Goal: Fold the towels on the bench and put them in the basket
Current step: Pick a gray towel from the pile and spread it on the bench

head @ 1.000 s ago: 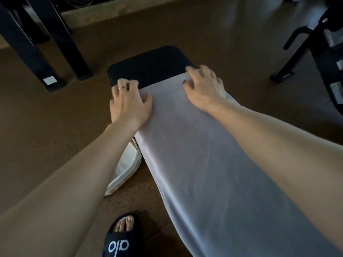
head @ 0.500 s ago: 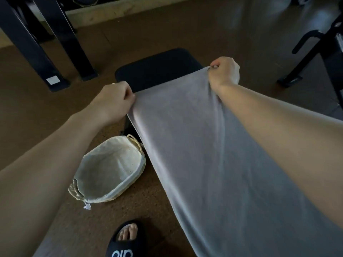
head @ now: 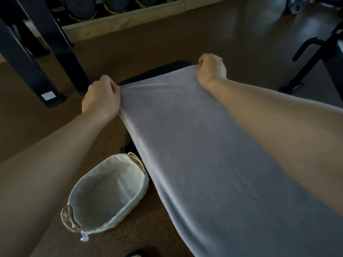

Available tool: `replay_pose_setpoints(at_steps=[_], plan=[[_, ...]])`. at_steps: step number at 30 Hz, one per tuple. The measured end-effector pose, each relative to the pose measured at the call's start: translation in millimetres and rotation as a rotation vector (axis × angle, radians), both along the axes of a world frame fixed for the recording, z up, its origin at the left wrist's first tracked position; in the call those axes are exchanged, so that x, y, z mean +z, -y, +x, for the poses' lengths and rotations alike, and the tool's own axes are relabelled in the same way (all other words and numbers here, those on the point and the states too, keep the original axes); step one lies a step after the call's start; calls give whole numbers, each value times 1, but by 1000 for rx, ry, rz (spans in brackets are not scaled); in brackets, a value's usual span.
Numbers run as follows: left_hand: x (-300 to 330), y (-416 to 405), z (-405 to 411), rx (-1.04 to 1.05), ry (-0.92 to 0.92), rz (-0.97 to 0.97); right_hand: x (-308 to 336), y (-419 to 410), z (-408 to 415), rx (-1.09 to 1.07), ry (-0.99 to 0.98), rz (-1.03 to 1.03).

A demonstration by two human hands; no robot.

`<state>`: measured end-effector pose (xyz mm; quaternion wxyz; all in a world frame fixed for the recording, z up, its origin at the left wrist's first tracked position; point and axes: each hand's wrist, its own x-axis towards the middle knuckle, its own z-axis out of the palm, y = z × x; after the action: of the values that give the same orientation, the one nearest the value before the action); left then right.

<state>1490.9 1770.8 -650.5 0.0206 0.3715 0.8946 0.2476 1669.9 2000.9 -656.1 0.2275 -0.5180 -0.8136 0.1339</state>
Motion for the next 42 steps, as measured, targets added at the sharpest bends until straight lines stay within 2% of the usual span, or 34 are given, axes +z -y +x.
replay_pose_setpoints(at_steps=[3,5,7,10,12,16,20,23,25,27,29,30,34,37,42], plan=[[1,4,23,-15,-221,-121,4,14,9,13,96,198],[8,11,53,-108,-279,-87,8,27,21,83,121,315],[9,20,92,-266,-233,-99,12,44,36,178,116,247],[-7,38,152,-448,-166,-288,7,80,73,329,244,84],[-12,50,175,-423,-118,-342,1,104,112,354,323,-10],[1,83,215,-391,-88,-419,2,154,197,266,432,-104],[16,131,267,-436,62,-490,15,202,268,158,480,-224],[24,154,295,-299,260,-395,28,230,309,62,467,-369],[17,162,301,-127,512,-269,34,245,331,-17,462,-396],[7,172,304,20,847,-141,36,255,350,-92,472,-377],[-16,179,301,84,1127,-53,35,263,366,-145,491,-350],[-24,182,303,87,1195,-24,35,266,373,-161,505,-334],[7,200,331,66,1256,42,38,276,394,-178,549,-256],[18,208,344,1,1172,-68,40,282,402,-208,529,-262],[22,222,349,-15,1083,-211,45,285,410,-249,336,-284]])
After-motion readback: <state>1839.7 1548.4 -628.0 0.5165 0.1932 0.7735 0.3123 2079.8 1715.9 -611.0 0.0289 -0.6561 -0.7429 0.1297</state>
